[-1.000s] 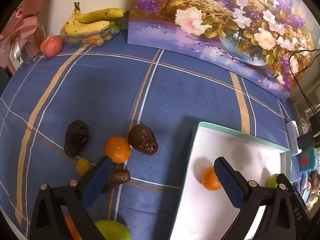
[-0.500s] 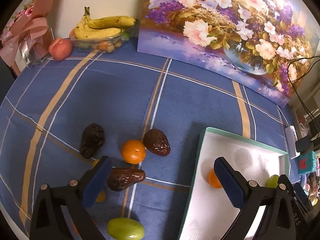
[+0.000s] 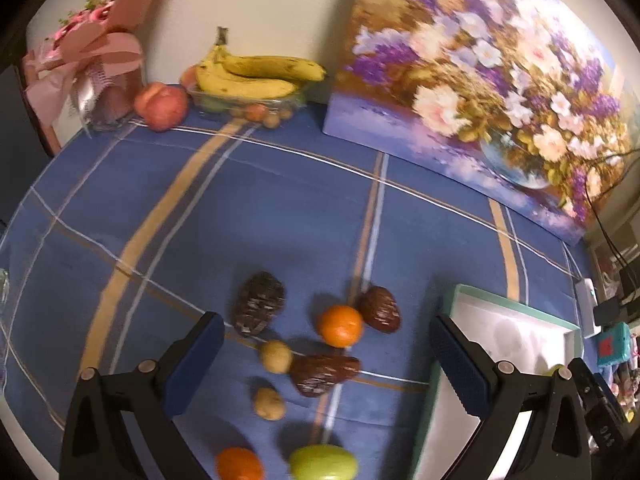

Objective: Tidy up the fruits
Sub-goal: 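Move both open tools back from the tray toward the remaining fruits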

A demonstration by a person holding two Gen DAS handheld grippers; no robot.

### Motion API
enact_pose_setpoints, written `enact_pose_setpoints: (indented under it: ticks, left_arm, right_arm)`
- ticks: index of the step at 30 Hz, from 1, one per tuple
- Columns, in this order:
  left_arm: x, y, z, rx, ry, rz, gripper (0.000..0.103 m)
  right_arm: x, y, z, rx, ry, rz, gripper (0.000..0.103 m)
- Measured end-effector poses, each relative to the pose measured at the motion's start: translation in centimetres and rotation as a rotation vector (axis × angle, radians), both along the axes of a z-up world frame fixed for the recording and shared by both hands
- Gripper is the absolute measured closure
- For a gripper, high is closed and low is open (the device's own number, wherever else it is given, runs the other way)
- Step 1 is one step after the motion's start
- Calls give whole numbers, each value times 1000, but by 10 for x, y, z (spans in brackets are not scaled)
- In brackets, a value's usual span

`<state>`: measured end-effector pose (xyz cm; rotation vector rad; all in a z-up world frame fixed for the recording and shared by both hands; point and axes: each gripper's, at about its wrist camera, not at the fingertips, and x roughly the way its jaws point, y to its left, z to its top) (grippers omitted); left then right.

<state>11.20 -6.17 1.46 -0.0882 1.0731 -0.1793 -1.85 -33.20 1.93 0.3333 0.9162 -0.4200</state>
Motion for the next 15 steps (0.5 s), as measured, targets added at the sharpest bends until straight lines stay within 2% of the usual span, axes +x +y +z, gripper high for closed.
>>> enact_pose_setpoints:
  ticks: [4, 11, 15]
  left_arm:
    - [5, 27, 2, -48, 5, 21, 0]
    - [9, 73, 12, -40, -40, 77, 0]
    - [12, 98, 17, -82, -49, 99, 0]
  right_arm:
    - [6, 8, 1, 36, -10, 9, 8]
    - [21, 35, 9, 56, -35, 65, 9]
    - [30, 56, 14, 103, -65, 127, 9]
